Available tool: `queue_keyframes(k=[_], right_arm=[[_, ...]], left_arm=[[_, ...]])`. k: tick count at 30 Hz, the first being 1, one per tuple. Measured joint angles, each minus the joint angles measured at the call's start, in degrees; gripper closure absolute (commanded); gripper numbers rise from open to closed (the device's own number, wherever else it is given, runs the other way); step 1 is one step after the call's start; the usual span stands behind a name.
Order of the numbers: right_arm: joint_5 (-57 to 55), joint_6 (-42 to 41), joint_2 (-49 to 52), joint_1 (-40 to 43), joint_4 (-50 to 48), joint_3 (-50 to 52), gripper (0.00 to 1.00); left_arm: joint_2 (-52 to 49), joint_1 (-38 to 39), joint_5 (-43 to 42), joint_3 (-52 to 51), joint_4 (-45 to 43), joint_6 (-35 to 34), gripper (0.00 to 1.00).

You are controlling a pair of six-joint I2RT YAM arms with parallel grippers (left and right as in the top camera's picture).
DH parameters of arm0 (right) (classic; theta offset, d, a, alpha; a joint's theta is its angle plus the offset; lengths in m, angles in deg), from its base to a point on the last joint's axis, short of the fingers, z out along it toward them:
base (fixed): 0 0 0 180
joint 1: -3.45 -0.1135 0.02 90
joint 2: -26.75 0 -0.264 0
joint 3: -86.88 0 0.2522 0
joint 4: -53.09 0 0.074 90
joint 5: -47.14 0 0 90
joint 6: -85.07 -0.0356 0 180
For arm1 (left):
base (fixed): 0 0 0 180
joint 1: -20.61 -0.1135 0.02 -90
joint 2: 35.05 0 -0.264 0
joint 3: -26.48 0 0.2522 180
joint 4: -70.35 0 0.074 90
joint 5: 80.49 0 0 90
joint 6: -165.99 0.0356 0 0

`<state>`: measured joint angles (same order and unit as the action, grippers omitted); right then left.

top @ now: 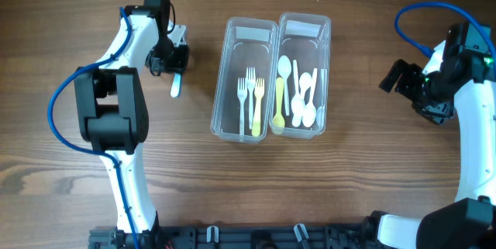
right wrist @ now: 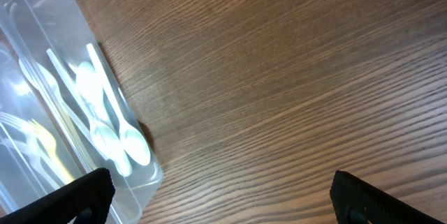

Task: Pack container
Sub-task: 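Carry the light-blue fork into the left container and release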

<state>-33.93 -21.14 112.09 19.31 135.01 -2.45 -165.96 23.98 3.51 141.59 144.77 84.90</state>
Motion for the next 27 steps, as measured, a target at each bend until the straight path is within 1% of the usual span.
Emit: queue_keyframes(k=[3, 6, 11, 14, 17, 21, 27], right_arm=[[0.0, 0.02, 0.0, 0.0, -0.02, -0.02, 0.0], [0.0, 0.0, 0.0, 0.0, -0.04, 0.0, 0.0], [0.02, 0.0, 0.0, 0.0, -0.02, 0.0, 0.0], [0.02, 0.0, 0.0, 0.0, -0.02, -0.02, 0.0], [0.02, 0.0, 0.0, 0.0, -0.02, 0.0, 0.0], [0.02, 0.02, 0.0, 0.0, -0.02, 0.0, 0.0], [0.02, 0.0, 0.0, 0.0, -0.02, 0.0, 0.01]], left_arm=[[1.18, 0.42, 0.11, -1.01, 2.45, -0.74, 0.96], [5.01, 1.88, 0.09, -2.19, 3.98, -1.97, 0.96], [18.51, 6.88, 0.07, -2.45, 3.82, -3.8, 0.96], [27.54, 11.56, 0.04, -2.23, 3.04, -5.84, 0.96], [32.52, 16.39, -0.13, -1.86, 1.53, -8.09, 0.96], [32.68, 21.9, -0.13, -1.79, 0.57, -10.36, 0.96], [25.4, 27.54, -0.13, -1.79, -0.13, -14.69, 0.94]])
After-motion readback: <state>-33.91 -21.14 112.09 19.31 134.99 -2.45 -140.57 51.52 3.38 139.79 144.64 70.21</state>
